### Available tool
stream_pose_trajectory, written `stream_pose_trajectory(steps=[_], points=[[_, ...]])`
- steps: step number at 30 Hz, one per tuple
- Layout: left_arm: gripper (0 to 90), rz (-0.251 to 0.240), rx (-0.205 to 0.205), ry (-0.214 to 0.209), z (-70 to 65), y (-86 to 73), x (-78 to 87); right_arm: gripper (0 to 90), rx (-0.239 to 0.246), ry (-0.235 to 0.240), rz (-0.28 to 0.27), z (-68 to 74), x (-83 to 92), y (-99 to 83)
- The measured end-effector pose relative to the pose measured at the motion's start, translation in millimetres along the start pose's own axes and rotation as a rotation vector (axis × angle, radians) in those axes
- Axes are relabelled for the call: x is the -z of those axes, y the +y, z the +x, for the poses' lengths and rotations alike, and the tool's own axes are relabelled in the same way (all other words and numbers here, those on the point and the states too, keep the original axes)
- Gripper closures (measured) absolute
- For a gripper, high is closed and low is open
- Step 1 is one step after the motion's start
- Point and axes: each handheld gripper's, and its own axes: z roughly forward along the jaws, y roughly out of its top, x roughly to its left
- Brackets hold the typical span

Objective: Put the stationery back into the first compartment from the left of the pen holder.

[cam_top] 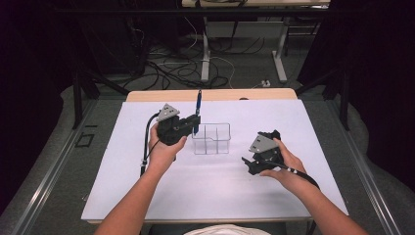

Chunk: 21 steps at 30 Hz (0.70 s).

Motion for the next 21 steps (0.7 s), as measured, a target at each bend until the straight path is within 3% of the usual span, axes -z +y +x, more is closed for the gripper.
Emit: stream_pose_trajectory(steps=[3,14,21], points=[[79.7,-0.001,0.006,0.009,2.5,-1.2,-3.1,0.0,-0.042,0.003,-0.003,-2.5,-0.5,-3.0],[79.7,0.02,0.008,0.029,7.7,-8.7,-17.9,0.0,-0.113,0.013,-0.022,-5.3,-4.0,-10.6],[79.6,0.043,0.014,0.036,9.5,-15.0,-25.3,0.0,-0.12,0.017,-0.025,-5.9,-3.9,-12.4]])
